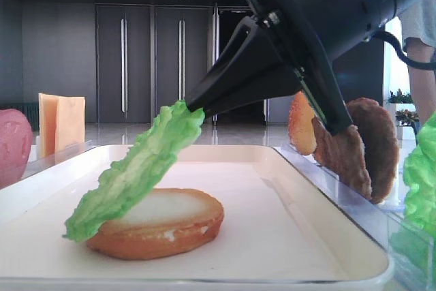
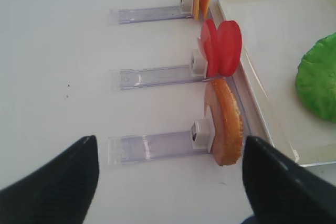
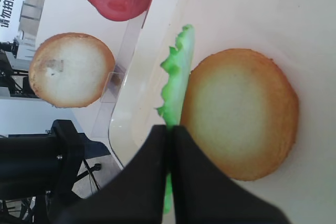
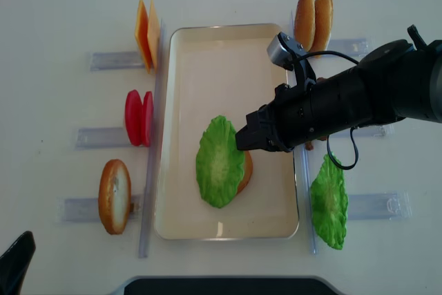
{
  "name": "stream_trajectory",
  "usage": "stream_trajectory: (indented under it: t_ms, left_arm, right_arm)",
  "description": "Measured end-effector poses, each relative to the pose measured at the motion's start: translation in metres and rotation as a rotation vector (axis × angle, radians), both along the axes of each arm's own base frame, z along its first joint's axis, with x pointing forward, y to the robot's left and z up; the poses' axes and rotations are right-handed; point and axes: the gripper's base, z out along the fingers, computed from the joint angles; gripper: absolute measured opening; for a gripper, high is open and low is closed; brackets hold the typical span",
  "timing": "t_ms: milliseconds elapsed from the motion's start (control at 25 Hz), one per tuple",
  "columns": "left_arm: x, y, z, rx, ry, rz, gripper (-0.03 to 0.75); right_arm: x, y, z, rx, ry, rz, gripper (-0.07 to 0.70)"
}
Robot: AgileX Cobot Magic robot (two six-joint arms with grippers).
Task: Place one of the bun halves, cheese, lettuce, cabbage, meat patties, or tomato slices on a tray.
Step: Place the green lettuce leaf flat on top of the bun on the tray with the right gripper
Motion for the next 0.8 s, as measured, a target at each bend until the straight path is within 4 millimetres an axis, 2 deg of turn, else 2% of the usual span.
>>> stream_trajectory:
  t_ms: [280, 520, 600, 800]
  left_arm:
    - [0.0, 0.0, 0.0, 0.0, 0.0, 0.0, 0.653]
    - [0.0, 0.0, 0.0, 0.0, 0.0, 0.0, 0.653]
    - [0.0, 0.0, 0.0, 0.0, 0.0, 0.0, 0.653]
    - [0.0, 0.0, 0.0, 0.0, 0.0, 0.0, 0.653]
  right_arm:
    - [0.0007, -0.0004, -0.0004, -0.006, -0.006, -0.005, 0.024]
    - [0.0016, -0.0009, -0.0008, -0.015, -0.019, -0.009, 0.065]
    - [0.0017, -0.0009, -0.0008, -0.016, -0.024, -0.007, 0.114]
    - [0.0016, -0.0012, -0.0006, -0.021, -0.033, -0.003, 0.3]
